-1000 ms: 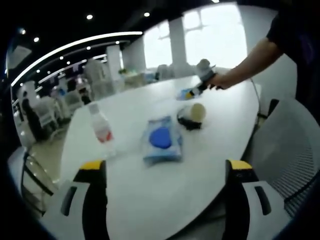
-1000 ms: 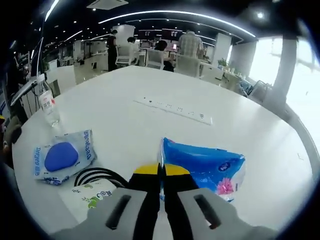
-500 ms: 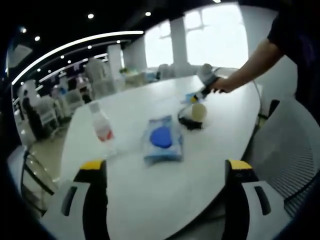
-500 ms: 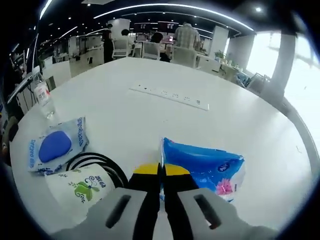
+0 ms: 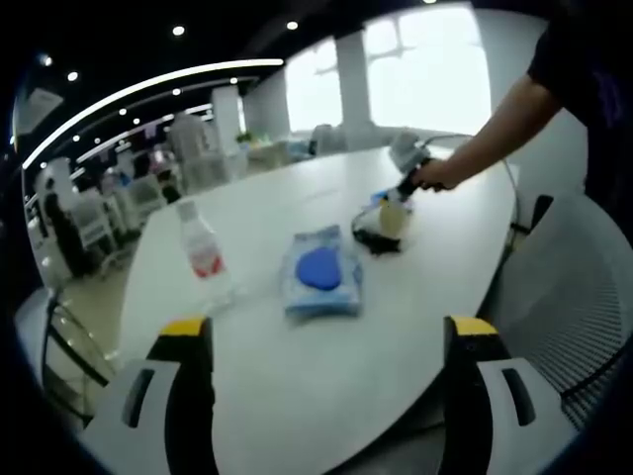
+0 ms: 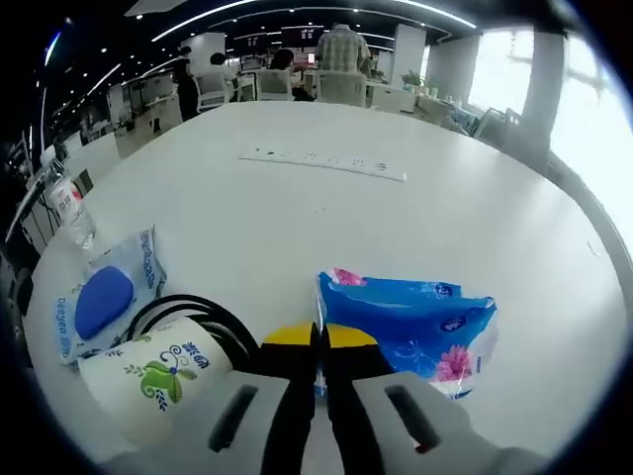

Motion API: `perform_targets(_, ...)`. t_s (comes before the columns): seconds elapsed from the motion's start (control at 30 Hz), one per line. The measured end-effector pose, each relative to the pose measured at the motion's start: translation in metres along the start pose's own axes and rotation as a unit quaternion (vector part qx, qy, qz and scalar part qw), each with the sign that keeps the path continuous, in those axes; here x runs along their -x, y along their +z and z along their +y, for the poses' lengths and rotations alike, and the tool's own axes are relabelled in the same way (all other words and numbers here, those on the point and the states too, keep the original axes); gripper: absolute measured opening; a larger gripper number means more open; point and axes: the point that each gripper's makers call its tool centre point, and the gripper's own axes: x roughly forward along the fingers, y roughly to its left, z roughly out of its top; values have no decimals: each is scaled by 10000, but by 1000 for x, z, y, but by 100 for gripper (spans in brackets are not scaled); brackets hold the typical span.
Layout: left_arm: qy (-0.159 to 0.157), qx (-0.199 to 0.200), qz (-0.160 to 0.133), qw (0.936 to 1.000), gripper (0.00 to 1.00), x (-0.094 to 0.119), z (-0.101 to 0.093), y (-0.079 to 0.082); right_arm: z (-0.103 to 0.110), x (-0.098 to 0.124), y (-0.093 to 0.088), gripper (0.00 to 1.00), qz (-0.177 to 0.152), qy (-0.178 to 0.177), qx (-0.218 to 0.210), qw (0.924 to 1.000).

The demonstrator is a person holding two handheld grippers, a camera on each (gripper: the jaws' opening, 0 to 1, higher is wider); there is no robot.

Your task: Arrange the tabletop items into an orderly group along one side of the table until the central work area is clear of visible clutter.

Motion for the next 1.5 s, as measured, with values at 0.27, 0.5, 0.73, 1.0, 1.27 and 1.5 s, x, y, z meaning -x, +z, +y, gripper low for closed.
perform_targets(0.27,13,8,2,10000,93,0,1,0,9,-2,-3,6,31,190,-51,9998)
perform_targets(0.5,-2,-15,13,10000,93,0,0,0,9,3,0,15,-46,268,-12,9996)
perform_targets(0.73,-14,-37,7,10000,92,0,-1,1,14,14,2,22,-170,433,25,9989)
perform_targets(1.0,-3,-35,-3,10000,92,0,0,1,21,23,8,31,-349,622,21,9974)
perform_targets(1.27,73,6,-35,10000,92,0,4,1,39,26,26,41,-508,999,416,9928)
perform_targets(1.5,127,16,-46,9999,92,1,6,1,59,22,40,42,-549,1331,660,9874)
